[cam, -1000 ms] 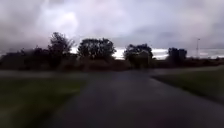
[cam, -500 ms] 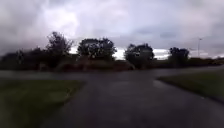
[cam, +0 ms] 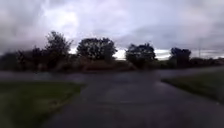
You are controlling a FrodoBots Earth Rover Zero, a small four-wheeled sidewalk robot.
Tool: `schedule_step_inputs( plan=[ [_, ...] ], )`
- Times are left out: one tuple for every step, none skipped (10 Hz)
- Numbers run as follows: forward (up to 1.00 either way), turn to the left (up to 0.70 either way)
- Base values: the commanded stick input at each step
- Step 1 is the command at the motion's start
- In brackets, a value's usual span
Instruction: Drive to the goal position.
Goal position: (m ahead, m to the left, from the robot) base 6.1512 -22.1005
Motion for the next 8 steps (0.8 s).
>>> schedule_step_inputs(
  plan=[
    [0.70, 0.00],
    [0.70, 0.00],
    [0.70, 0.00],
    [0.70, 0.00],
    [0.70, 0.00],
    [0.70, 0.00],
    [0.70, 0.00],
    [0.70, 0.00]
  ],
)
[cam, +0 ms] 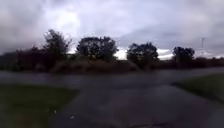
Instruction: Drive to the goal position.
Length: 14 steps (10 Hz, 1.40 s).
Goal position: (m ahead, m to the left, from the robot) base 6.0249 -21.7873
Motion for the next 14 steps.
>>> schedule_step_inputs(
  plan=[
    [0.70, -0.02],
    [0.70, -0.21],
    [0.70, -0.27],
    [0.70, -0.27],
    [0.70, -0.27],
    [0.70, -0.27],
    [0.70, -0.27],
    [0.70, -0.27],
    [0.70, -0.27],
    [0.70, -0.27],
    [0.70, -0.27],
    [0.70, -0.17],
    [0.70, 0.00],
    [0.70, 0.00]
  ],
)
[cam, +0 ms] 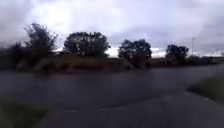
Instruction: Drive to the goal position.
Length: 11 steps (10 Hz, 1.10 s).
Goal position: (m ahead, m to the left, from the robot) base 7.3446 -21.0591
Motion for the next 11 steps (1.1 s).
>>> schedule_step_inputs(
  plan=[
    [0.70, 0.00],
    [0.70, 0.00],
    [0.70, 0.00],
    [0.70, -0.10],
    [0.70, -0.27],
    [0.70, -0.27],
    [0.70, -0.27],
    [0.70, -0.27],
    [0.70, -0.27],
    [0.70, -0.27],
    [0.70, -0.27]
  ],
)
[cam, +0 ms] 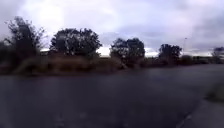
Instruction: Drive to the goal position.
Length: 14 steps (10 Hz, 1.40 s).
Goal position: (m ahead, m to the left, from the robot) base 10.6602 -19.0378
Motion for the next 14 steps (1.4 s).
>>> schedule_step_inputs(
  plan=[
    [0.70, -0.27],
    [0.70, -0.27],
    [0.70, -0.27],
    [0.70, -0.27],
    [0.70, -0.27],
    [0.70, -0.27],
    [0.70, -0.27],
    [0.70, -0.27],
    [0.70, -0.27],
    [0.70, -0.27],
    [0.70, -0.27],
    [0.70, -0.27],
    [0.70, -0.27],
    [0.70, -0.27]
  ],
)
